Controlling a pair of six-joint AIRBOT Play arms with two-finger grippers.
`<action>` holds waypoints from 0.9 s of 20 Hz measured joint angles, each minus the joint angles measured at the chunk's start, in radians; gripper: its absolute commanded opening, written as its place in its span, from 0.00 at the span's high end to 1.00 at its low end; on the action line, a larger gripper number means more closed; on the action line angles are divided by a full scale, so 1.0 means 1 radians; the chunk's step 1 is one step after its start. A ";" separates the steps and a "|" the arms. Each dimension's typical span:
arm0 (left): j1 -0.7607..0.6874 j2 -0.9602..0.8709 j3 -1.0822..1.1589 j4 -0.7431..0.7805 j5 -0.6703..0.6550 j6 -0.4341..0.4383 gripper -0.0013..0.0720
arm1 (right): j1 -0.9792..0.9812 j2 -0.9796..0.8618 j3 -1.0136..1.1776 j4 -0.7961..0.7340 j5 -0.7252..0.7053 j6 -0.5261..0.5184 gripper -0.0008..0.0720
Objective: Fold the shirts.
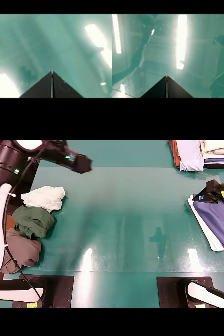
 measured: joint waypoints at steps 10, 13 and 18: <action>0.452 -0.007 -0.146 0.142 -0.105 -0.108 0.00 | 0.000 0.000 0.000 0.000 -0.034 0.000 0.96; 0.500 -0.026 -0.246 0.145 -0.038 -0.153 0.00 | 0.000 0.000 0.000 0.000 -0.056 0.000 0.96; 0.526 -0.086 -0.375 0.139 0.101 -0.180 0.03 | 0.000 0.000 -0.002 0.001 -0.087 0.000 0.96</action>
